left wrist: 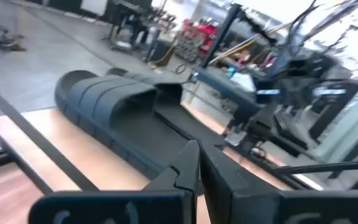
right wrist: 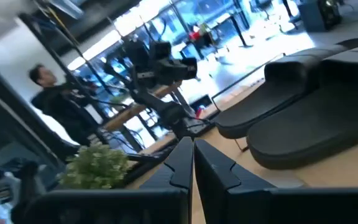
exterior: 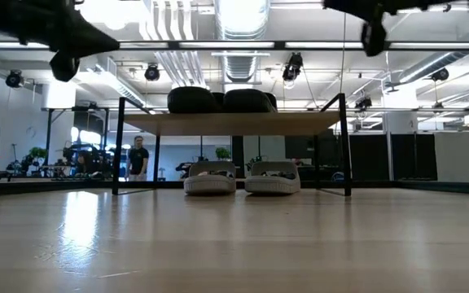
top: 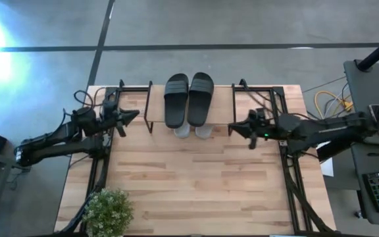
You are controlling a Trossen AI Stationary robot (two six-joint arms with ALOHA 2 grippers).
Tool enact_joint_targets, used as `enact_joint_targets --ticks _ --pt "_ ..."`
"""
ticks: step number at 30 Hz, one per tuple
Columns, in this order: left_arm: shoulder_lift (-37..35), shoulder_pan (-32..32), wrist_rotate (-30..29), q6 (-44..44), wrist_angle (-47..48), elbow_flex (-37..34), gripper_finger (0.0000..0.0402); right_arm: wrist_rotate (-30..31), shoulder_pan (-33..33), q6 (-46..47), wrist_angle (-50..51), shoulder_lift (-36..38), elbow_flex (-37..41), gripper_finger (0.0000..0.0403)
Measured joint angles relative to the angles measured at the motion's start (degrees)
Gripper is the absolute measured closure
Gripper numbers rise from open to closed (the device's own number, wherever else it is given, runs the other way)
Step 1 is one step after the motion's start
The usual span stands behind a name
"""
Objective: Pick and place slides into the shelf
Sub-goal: Return to Home Position
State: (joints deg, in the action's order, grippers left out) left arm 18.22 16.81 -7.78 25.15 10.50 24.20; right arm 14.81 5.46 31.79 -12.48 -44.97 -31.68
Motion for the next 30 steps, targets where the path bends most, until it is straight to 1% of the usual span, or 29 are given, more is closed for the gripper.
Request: enact_joint_targets --ticks 2,6,10,13,15,18,19,21,23,24,26,27,30 --pt "-2.3 0.0 1.5 -0.3 0.3 -1.7 0.0402 -0.4 -0.5 -0.3 -0.3 5.4 4.1 0.0394" --pt "-7.0 0.0 1.0 -1.3 7.7 -3.0 0.0402 -0.2 -0.5 -0.6 -0.1 15.7 11.6 0.0394" --pt "-11.7 0.0 -0.2 2.8 14.0 -3.1 0.0402 -0.2 -0.5 -2.5 0.2 25.3 17.3 0.0394" --pt "-14.9 0.0 -0.2 2.9 17.1 -3.7 0.0402 -0.2 -0.5 -4.9 1.1 32.4 20.6 0.0394" --pt "-16.7 0.0 -0.1 3.9 19.4 -4.3 0.0402 -0.2 -0.5 -5.3 3.8 37.2 22.1 0.0394" --pt "-16.6 0.0 1.4 3.9 19.5 -5.4 0.0402 -0.2 -0.5 -5.3 10.5 43.9 23.0 0.0394" --pt "-16.3 0.0 1.9 2.5 18.7 -5.4 0.0402 -0.2 -0.5 -5.1 12.3 45.2 23.1 0.0394" --pt "-15.4 0.0 2.5 -0.4 16.4 -5.5 0.0402 -0.4 -0.5 -4.9 13.3 44.9 23.1 0.0394" --pt "-15.4 0.0 2.8 -2.1 16.5 -6.2 0.0402 -1.2 -0.5 -5.2 13.9 43.7 22.9 0.0394" --pt "-15.6 0.0 3.0 -3.2 15.0 -6.9 0.0402 -1.2 -0.5 -5.2 13.4 43.0 22.8 0.0394" --pt "-16.6 -0.1 3.2 -4.5 10.6 -9.2 0.0402 -1.3 -0.5 -5.0 13.4 43.2 23.4 0.0394" --pt "-16.6 -0.1 3.4 -4.9 7.0 -10.9 0.0402 -1.3 -0.5 -4.4 12.3 43.2 23.8 0.0394" --pt "-16.6 -0.1 3.9 -6.1 0.1 -15.9 0.0402 -2.7 -0.5 -3.2 7.7 44.4 26.2 0.0394"
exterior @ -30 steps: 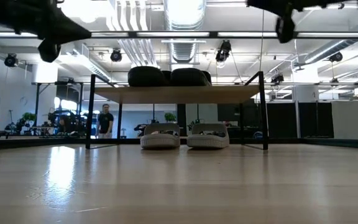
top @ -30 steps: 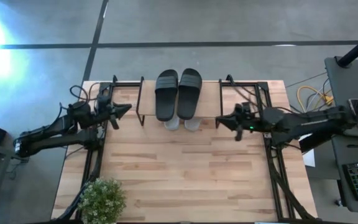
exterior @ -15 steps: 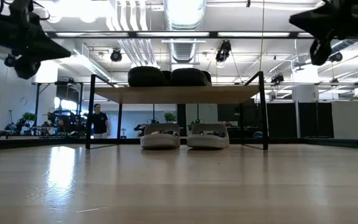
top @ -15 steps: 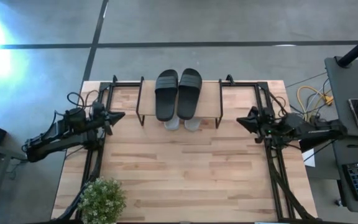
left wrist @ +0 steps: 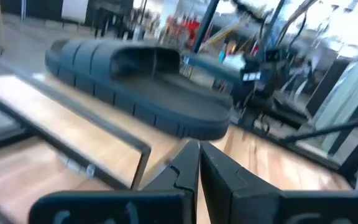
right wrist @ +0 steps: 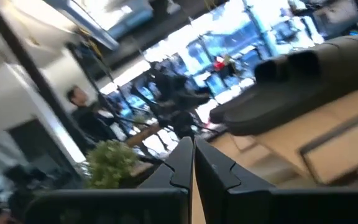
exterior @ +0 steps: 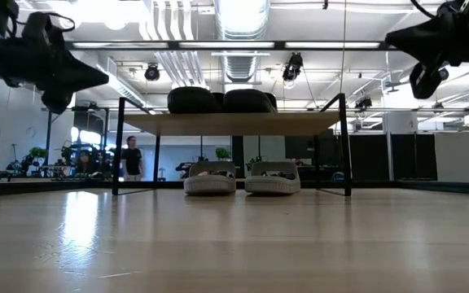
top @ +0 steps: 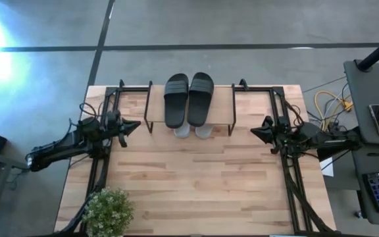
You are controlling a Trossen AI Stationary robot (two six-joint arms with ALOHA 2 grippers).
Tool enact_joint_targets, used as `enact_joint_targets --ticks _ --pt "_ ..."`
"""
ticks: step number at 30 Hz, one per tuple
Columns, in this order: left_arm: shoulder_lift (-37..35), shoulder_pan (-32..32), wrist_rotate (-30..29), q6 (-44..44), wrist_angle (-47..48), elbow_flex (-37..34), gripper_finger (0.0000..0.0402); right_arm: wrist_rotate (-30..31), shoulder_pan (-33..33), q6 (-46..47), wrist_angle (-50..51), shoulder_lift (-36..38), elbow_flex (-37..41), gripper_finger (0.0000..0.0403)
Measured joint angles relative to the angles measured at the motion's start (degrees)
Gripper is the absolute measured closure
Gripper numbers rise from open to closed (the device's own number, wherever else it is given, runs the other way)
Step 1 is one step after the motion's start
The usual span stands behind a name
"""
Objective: Pick and place slides into the shelf
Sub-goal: Return to Home Position
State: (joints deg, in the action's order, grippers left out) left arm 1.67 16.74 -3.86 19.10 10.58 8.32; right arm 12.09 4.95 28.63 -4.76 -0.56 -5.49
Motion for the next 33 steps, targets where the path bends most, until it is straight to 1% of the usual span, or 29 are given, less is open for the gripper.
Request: enact_joint_targets --ticks 2,5,8,12,14,17,22,33 --pt "0.2 0.0 0.0 0.1 -4.1 -2.7 0.0402 -0.7 0.0 -0.2 -4.3 0.6 2.0 0.0394" --pt "-0.1 0.0 0.4 1.3 -6.0 -5.4 0.0402 -0.6 0.0 -2.6 -10.7 0.5 5.0 0.0394" --pt "0.1 0.0 0.3 0.1 -7.7 -6.1 0.0402 1.3 0.0 -3.2 -10.0 0.5 5.0 0.0394" --pt "0.3 0.1 -2.6 -1.6 -7.6 -6.0 0.0402 2.0 0.0 -3.2 -10.4 0.4 5.0 0.0394" --pt "1.1 0.1 -2.5 -4.4 -7.6 -6.0 0.0402 2.0 0.0 -3.2 -8.6 0.3 5.0 0.0394" --pt "2.1 0.1 -2.3 -6.1 -7.6 -6.0 0.0402 2.0 0.0 -3.2 -4.8 0.2 5.0 0.0394" --pt "3.3 0.1 -2.3 -6.1 -7.6 -6.0 0.0402 2.0 0.0 -3.2 -0.9 -1.0 5.0 0.0394" --pt "5.1 0.1 -2.5 -6.0 -9.2 -6.3 0.0402 2.0 0.0 -3.2 -0.9 -2.9 5.0 0.0394"
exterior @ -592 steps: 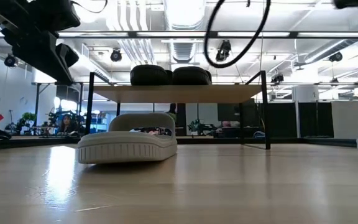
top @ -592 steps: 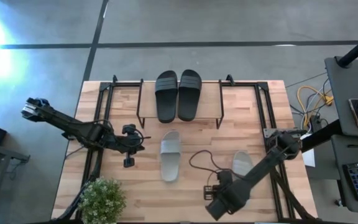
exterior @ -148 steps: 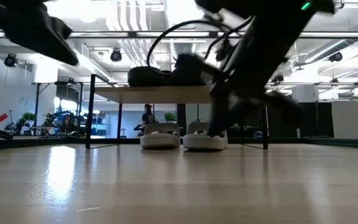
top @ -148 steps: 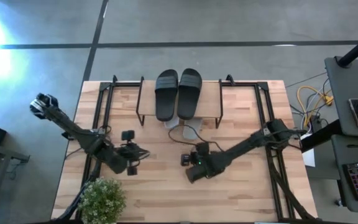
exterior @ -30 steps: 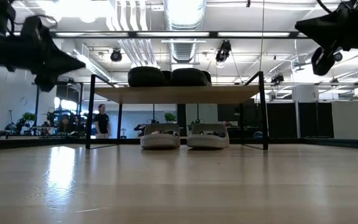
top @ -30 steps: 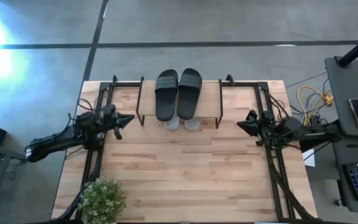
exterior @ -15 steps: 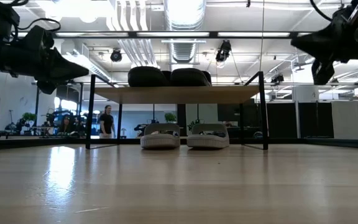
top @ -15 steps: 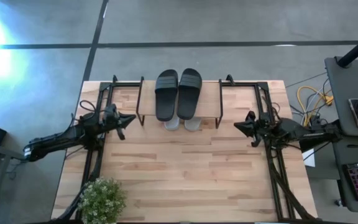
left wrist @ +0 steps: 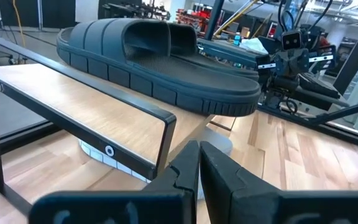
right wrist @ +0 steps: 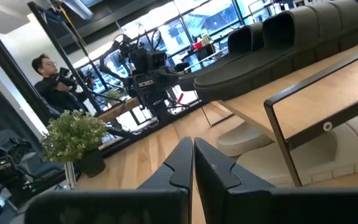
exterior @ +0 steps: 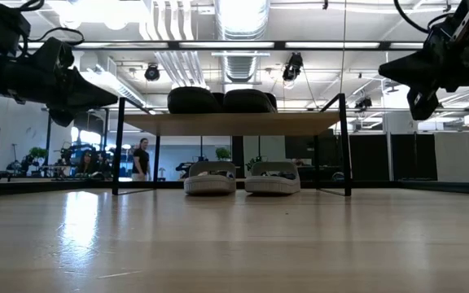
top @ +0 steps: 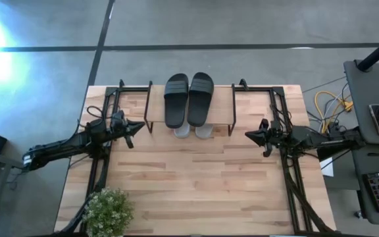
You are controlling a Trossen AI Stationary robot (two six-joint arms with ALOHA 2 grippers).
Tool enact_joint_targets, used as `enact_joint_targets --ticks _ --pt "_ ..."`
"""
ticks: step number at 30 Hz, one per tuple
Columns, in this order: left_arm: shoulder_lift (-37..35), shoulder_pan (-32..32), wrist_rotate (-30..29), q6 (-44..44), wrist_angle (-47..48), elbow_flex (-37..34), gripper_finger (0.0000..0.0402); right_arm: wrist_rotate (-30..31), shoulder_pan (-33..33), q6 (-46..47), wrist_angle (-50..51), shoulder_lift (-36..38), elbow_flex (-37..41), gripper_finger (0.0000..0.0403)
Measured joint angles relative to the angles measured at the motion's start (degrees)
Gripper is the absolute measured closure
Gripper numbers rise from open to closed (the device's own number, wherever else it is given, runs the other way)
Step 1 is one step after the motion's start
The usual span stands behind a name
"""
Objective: Pick and place slides into the shelf
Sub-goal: Return to Home Position
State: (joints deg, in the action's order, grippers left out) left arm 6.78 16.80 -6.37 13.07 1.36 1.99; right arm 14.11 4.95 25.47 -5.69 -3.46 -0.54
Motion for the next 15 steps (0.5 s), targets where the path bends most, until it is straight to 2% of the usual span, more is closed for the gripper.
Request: enact_joint_targets --ticks 15 --pt "-0.1 0.0 0.1 0.0 -0.8 0.0 0.0402 0.0 0.0 0.0 -0.1 0.0 0.0 0.0394"
